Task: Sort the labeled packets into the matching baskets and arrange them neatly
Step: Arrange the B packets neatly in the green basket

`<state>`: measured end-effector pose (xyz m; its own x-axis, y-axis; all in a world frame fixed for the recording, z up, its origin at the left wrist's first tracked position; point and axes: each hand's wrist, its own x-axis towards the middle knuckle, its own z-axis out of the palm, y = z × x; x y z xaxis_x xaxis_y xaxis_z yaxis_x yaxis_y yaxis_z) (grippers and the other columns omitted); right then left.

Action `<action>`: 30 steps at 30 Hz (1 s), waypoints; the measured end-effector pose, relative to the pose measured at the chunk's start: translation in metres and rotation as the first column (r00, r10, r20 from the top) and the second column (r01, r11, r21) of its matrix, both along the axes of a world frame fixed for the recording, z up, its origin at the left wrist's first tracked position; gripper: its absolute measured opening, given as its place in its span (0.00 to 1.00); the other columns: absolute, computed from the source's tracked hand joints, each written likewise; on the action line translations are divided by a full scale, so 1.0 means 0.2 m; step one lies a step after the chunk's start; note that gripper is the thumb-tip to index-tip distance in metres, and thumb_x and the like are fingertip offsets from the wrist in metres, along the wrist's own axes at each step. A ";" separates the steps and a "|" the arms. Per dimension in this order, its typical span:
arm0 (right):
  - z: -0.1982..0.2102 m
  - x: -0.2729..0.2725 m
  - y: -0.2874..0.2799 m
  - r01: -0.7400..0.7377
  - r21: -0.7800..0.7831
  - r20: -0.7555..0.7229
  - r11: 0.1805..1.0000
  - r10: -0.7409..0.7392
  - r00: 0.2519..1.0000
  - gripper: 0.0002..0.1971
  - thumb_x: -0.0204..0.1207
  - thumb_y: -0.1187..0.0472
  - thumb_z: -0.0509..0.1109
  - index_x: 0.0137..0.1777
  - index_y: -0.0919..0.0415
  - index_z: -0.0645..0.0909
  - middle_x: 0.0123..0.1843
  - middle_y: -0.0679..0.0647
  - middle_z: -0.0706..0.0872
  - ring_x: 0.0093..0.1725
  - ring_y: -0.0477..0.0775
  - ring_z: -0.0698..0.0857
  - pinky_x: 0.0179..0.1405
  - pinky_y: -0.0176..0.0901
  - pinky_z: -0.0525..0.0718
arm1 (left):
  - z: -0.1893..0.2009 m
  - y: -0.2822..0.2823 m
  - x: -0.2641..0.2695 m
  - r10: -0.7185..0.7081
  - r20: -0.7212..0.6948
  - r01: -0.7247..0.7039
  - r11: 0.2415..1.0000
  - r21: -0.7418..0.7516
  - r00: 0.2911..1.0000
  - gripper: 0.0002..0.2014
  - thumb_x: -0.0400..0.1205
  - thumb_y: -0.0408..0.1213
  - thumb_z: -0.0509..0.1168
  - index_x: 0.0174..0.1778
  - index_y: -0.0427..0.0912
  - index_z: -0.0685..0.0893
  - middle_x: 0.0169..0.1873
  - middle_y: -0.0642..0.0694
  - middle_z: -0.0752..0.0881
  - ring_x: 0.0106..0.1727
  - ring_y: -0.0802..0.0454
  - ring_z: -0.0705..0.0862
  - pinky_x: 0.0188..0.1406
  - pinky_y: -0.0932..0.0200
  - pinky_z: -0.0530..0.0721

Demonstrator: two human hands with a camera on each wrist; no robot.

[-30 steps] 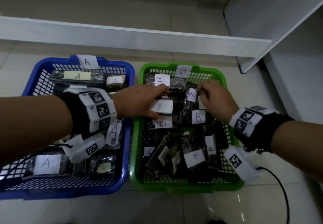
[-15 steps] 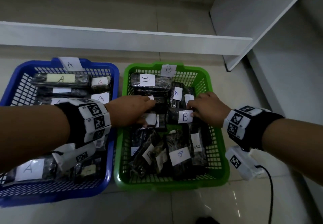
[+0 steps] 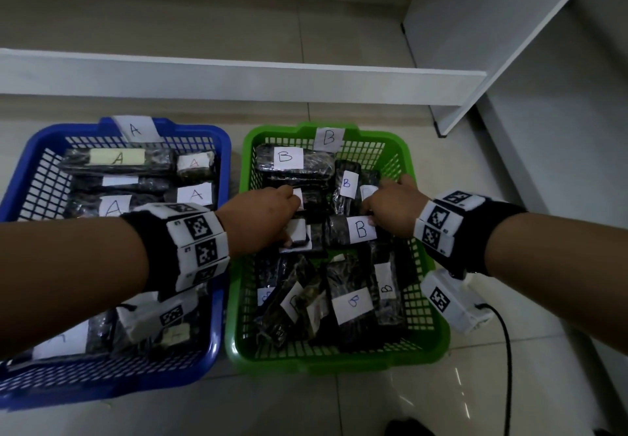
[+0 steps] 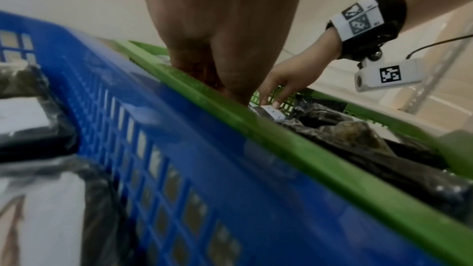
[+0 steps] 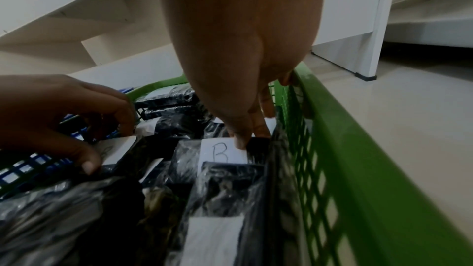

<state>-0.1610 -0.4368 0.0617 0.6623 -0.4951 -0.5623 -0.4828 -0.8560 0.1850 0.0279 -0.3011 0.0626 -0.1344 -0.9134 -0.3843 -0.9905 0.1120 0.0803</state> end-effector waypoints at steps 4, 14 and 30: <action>0.00 -0.04 0.00 -0.010 0.001 0.122 1.000 0.010 0.992 0.12 0.79 0.54 0.64 0.61 0.55 0.75 0.59 0.52 0.80 0.64 0.59 0.74 0.64 0.52 0.63 | 0.02 -0.03 0.02 0.005 -0.036 -0.004 0.999 0.044 0.999 0.27 0.77 0.53 0.68 0.64 0.40 0.73 0.59 0.43 0.74 0.55 0.46 0.79 0.43 0.57 0.74; 0.12 -0.11 0.03 -0.080 -0.038 -0.038 0.996 0.079 0.996 0.22 0.72 0.33 0.64 0.49 0.51 0.82 0.42 0.49 0.82 0.58 0.56 0.73 0.62 0.56 0.62 | 0.09 -0.02 -0.20 -0.235 -0.356 0.259 0.966 0.019 0.904 0.24 0.83 0.55 0.58 0.73 0.51 0.72 0.66 0.49 0.76 0.66 0.51 0.74 0.64 0.54 0.75; 0.20 -0.08 0.02 0.049 0.410 -0.064 0.911 -0.025 0.998 0.10 0.72 0.55 0.75 0.45 0.54 0.76 0.35 0.42 0.74 0.38 0.48 0.75 0.30 0.32 0.69 | 0.01 -0.07 -0.27 0.046 -0.491 0.074 0.972 0.222 0.870 0.20 0.82 0.45 0.64 0.70 0.44 0.74 0.61 0.49 0.78 0.60 0.52 0.78 0.52 0.64 0.75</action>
